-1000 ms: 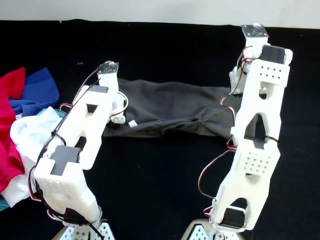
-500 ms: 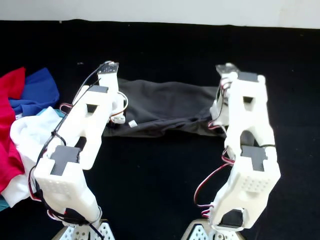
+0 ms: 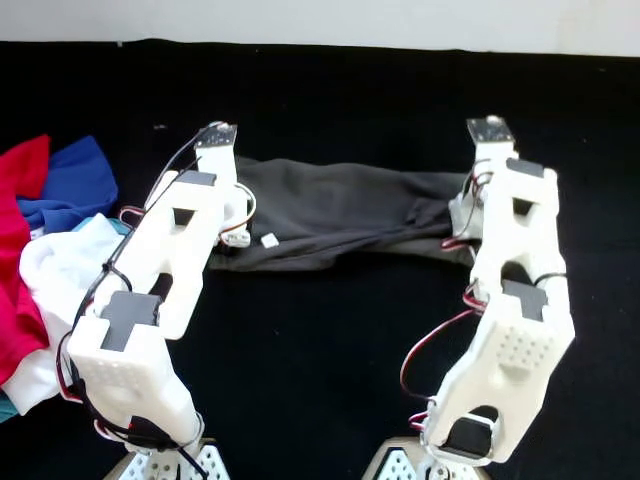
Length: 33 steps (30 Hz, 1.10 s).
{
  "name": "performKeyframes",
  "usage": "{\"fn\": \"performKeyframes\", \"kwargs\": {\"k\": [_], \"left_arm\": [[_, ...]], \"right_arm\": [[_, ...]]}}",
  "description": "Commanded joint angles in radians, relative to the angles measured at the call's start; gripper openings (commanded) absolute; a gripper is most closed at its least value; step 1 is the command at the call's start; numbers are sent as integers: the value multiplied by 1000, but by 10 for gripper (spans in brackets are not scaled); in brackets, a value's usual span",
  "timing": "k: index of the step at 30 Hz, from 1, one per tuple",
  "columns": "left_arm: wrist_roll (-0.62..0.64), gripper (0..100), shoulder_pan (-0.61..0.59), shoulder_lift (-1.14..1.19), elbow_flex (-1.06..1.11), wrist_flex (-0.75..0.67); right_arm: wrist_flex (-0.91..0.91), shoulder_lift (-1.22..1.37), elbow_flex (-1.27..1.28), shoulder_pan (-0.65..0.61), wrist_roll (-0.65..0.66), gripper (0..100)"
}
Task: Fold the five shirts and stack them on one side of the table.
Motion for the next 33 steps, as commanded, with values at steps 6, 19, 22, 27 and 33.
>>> {"fn": "performKeyframes", "kwargs": {"k": [6, 19, 22, 27, 33], "left_arm": [[9, 10, 8, -4, 2, -40], [9, 10, 8, -4, 2, -40], [9, 10, 8, -4, 2, -40], [9, 10, 8, -4, 2, -40], [9, 10, 8, -4, 2, -40]], "right_arm": [[277, -4, -326, -64, 9, 22], [361, 59, -415, -5, 12, 22], [361, 117, -417, -90, 9, 22], [363, 130, -417, -231, 8, 22], [433, 105, -463, -209, 8, 22]]}}
